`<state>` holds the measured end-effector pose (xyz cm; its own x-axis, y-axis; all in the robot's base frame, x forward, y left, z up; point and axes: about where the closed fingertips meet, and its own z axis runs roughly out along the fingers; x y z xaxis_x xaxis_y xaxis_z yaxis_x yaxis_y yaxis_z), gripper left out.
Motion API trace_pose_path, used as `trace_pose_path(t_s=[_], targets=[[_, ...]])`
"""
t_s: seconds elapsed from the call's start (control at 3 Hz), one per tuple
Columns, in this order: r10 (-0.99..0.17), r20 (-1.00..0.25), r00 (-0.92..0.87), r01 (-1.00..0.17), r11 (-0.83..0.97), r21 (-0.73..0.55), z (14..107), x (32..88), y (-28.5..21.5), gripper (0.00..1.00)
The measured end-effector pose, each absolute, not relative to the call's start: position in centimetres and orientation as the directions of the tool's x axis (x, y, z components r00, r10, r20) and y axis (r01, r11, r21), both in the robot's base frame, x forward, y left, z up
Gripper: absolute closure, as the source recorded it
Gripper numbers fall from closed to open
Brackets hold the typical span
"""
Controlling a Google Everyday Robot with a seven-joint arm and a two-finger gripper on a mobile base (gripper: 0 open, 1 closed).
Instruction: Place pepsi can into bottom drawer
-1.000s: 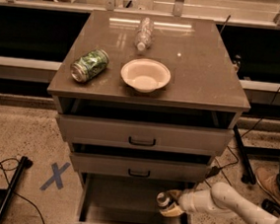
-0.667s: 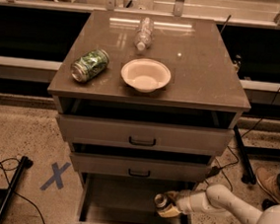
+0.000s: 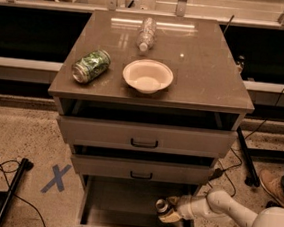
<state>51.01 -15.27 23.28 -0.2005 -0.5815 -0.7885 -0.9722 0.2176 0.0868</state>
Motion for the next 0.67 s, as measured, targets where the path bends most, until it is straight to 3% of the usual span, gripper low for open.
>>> trace_pose_path(t_s=[0.67], targets=[[-0.579, -0.79, -0.201, -0.973, 0.212, 0.093, 23.07, 50.81, -14.79, 0.11]])
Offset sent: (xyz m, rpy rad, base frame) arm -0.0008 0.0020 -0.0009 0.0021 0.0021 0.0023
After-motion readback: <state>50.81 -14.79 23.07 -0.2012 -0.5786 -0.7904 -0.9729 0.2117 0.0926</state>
